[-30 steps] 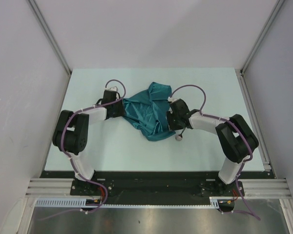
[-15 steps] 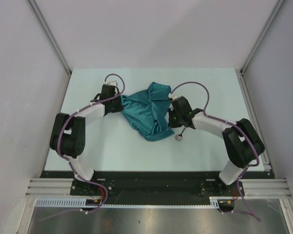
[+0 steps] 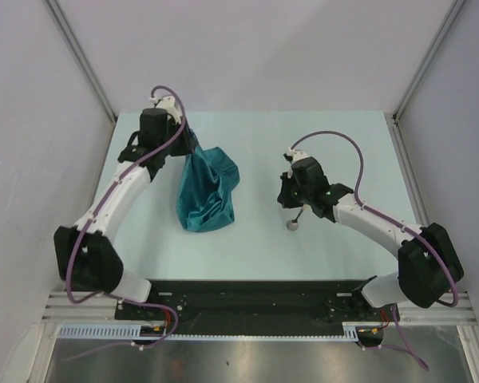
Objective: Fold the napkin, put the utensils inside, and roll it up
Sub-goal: Flatten the napkin out
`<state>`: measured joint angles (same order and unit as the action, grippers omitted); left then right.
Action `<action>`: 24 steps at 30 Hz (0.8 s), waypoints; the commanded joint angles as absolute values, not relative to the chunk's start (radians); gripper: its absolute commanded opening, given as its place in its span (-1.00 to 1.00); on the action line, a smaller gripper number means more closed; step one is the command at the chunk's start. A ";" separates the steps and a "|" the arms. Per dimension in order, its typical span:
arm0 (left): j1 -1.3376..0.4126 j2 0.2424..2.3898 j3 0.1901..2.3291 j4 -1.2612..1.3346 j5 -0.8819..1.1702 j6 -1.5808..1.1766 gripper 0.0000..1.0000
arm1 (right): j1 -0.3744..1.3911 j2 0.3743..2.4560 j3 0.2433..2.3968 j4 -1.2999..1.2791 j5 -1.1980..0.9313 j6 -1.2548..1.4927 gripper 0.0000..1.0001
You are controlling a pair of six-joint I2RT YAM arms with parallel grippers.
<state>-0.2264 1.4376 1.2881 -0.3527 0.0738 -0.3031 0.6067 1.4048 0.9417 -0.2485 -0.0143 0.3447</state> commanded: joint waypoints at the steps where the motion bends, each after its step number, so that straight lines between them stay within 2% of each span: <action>1: -0.209 1.649 1.374 -0.469 0.003 -0.259 0.12 | 0.638 1.434 0.959 -0.230 -0.021 0.379 -0.89; 2: -0.204 1.655 1.371 -0.454 0.003 -0.270 0.56 | 0.661 1.456 0.966 -0.230 -0.020 0.379 -0.80; 5: -0.202 1.588 1.287 -0.372 -0.063 -0.302 0.74 | 0.716 1.489 0.997 -0.221 -0.015 0.380 -0.43; 6: -0.202 1.553 1.223 -0.348 -0.083 -0.314 0.79 | 0.727 1.518 1.005 -0.216 -0.017 0.380 -0.25; 8: -0.202 1.441 1.155 -0.280 -0.123 -0.347 0.88 | 0.747 1.560 1.037 -0.209 -0.023 0.380 -0.16; 12: -0.206 1.288 0.944 -0.164 -0.008 -0.383 0.84 | 0.787 1.660 1.092 -0.184 -0.049 0.365 0.03; 15: -0.250 1.240 0.818 -0.091 0.103 -0.414 0.73 | 0.779 1.709 1.123 -0.175 -0.029 0.393 0.07; 19: -0.407 1.299 0.762 -0.071 0.115 -0.384 0.62 | 0.706 1.713 1.117 -0.160 -0.063 0.428 0.14; 21: -0.452 1.328 0.744 -0.045 0.126 -0.374 0.51 | 0.681 1.686 1.103 -0.164 -0.069 0.429 0.16; 24: -0.558 1.388 0.739 -0.015 0.092 -0.364 0.44 | 0.625 1.625 1.034 -0.163 -0.074 0.422 0.25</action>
<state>-0.4770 1.3449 0.7494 -0.0887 0.0849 -0.3820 0.6807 1.7126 1.0760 -0.1955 -0.0620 0.4107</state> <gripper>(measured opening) 0.726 0.601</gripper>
